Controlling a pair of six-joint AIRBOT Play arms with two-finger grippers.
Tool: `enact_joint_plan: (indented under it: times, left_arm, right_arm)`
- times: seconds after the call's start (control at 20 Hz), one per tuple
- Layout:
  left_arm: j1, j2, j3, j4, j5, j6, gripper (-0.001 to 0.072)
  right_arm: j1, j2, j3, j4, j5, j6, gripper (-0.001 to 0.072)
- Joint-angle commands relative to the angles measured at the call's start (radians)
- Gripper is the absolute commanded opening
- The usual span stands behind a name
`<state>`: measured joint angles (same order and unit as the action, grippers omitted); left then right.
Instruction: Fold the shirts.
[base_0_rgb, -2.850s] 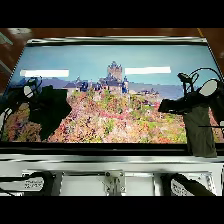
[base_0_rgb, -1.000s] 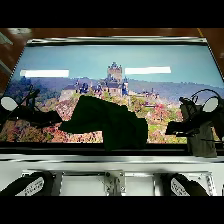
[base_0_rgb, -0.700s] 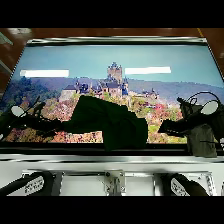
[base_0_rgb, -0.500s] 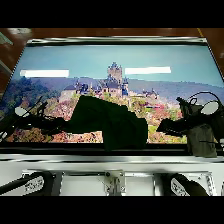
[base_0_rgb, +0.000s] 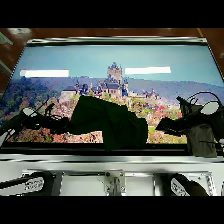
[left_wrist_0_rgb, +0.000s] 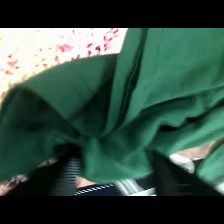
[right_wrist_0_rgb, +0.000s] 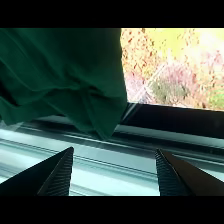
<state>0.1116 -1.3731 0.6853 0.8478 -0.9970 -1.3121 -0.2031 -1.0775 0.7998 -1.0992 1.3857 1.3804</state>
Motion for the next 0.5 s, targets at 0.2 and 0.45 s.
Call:
enact_joint_plan:
  times: [0.2, 0.45]
  left_arm:
    - [-0.021, -0.023, 0.000, -0.082, -0.001, 0.049, 0.0035]
    - [-0.021, 0.009, 0.000, -0.082, -0.002, 0.113, 0.0035]
  right_arm:
    - [-0.001, 0.000, -0.107, 0.128, -0.134, 0.013, 0.0639]
    - [0.000, 0.000, -0.291, 0.195, -0.248, 0.002, 0.0639]
